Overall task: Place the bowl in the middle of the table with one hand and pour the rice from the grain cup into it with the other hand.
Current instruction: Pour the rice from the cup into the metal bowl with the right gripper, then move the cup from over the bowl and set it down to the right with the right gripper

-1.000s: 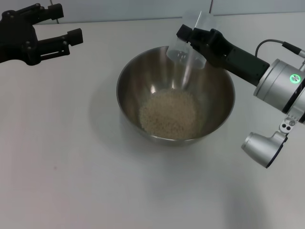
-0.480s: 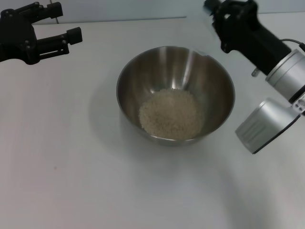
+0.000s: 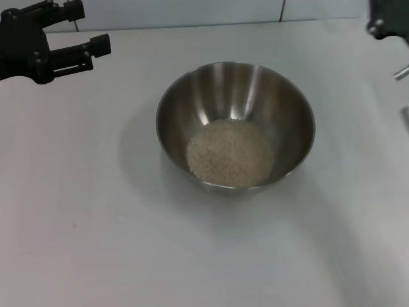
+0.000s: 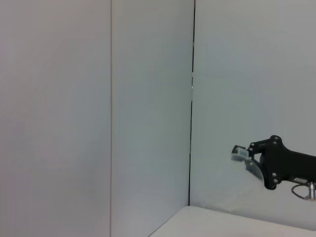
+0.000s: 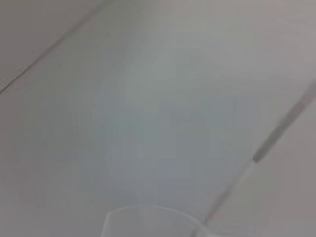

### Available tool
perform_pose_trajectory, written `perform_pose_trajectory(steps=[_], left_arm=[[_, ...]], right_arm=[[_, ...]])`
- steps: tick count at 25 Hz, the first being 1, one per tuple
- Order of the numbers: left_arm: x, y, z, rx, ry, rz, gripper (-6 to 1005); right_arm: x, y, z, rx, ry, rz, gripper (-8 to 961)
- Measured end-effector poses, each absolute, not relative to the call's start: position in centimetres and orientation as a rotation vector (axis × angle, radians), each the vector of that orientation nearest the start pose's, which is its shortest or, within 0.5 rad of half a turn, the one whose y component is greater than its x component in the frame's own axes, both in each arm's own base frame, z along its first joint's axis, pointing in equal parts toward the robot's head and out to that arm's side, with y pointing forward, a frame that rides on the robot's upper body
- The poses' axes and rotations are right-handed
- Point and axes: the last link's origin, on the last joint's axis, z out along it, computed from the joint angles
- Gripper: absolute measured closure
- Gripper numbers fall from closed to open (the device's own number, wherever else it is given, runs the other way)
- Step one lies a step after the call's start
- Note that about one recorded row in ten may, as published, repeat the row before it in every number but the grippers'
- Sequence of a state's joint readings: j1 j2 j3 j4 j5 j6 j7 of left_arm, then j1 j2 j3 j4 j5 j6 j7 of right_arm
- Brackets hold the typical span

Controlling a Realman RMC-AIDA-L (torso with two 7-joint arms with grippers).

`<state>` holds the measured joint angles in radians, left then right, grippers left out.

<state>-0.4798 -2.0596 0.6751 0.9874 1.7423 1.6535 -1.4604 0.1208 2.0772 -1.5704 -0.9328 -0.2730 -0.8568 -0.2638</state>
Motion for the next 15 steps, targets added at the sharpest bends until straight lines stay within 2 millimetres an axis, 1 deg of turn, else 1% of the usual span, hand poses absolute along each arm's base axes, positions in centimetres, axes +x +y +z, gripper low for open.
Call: perform_pose_trajectory(steps=[3,5,8,10,12,13,15], left_arm=[[-22.0,34.6,8.5,-2.536,-0.282,-0.885,199],[-22.0,34.6,8.4,-2.536,-0.278,-0.884,199],[-22.0,34.6,8.4,-2.536,-0.279,-0.884,199],[-22.0,34.6,8.5,-2.536,-0.278,-0.883,198],[-22.0,34.6,8.5,-2.536,-0.277,-0.882,198],[-22.1,34.6,8.5,-2.536,-0.276,-0.882,198],[-22.1,34.5,8.5,-2.535,-0.269,-0.878,198]], right_arm=[[26.6,33.4,5.5,-1.646,-0.142,0.476,939],[27.3,33.0,6.3,-1.703,-0.041,0.584,939],[28.4,32.2,7.0,-1.808,0.055,0.694,939],[29.3,31.6,7.6,-1.853,0.108,0.725,939],[30.4,31.3,8.1,-1.877,0.173,0.72,939],[31.3,31.2,8.3,-1.892,0.231,0.713,938],[32.2,30.9,8.4,-1.917,0.293,0.707,938]])
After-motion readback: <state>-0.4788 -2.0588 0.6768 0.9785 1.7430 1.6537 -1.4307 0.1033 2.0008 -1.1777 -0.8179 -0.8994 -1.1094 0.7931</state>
